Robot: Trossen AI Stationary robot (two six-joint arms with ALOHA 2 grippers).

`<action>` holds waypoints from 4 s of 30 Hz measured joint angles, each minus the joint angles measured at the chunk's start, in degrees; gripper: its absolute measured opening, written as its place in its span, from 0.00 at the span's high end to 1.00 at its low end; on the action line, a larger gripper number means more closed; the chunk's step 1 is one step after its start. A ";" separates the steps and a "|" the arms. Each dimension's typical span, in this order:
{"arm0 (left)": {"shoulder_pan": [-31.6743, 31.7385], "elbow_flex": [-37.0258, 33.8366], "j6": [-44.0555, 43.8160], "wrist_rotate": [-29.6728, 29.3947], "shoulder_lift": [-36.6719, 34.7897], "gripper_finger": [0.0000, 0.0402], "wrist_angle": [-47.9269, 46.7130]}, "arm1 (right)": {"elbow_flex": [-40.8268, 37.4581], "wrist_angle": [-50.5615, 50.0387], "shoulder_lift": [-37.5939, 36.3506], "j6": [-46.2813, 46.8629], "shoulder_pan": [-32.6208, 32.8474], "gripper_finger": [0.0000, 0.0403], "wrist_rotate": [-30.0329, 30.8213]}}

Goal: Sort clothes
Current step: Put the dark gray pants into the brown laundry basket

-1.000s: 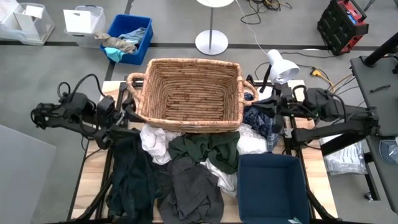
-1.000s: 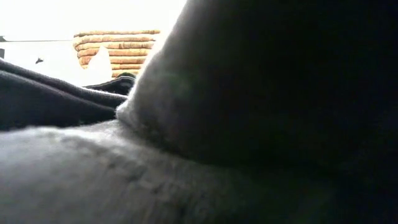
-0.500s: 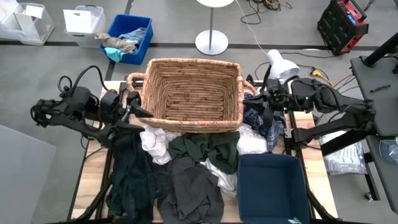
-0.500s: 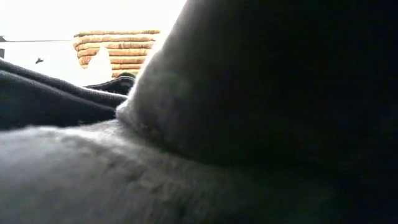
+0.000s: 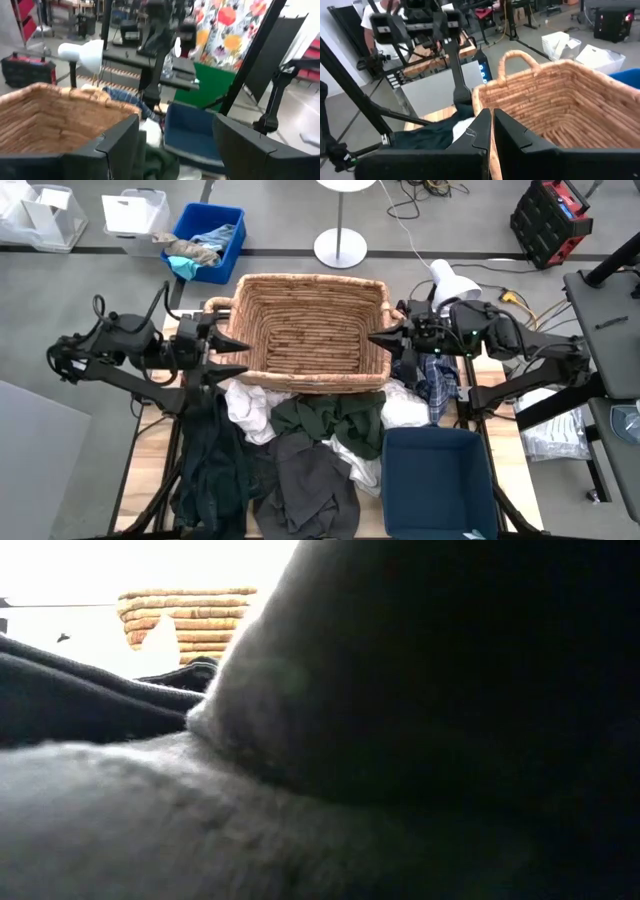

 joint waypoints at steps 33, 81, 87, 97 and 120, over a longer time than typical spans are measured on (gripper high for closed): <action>-0.11 1.85 -3.48 1.61 3.28 0.43 -17.76 | 50.77 -45.66 30.49 -5.70 7.56 0.97 -2.84; -2.69 1.80 8.02 -10.95 -10.44 0.43 -15.86 | 50.74 -36.57 70.19 -17.76 19.12 0.38 3.21; -2.69 1.80 8.02 -10.93 -10.42 0.43 -15.98 | 50.74 -33.01 73.72 -16.23 18.21 0.39 5.03; -2.69 1.80 7.95 -10.91 -10.38 0.43 -16.22 | 50.76 -31.85 77.23 -13.74 16.91 0.43 5.70; -2.69 1.80 6.88 -10.84 -10.12 0.43 -16.46 | 50.63 -30.08 73.27 -8.13 16.24 0.96 -0.07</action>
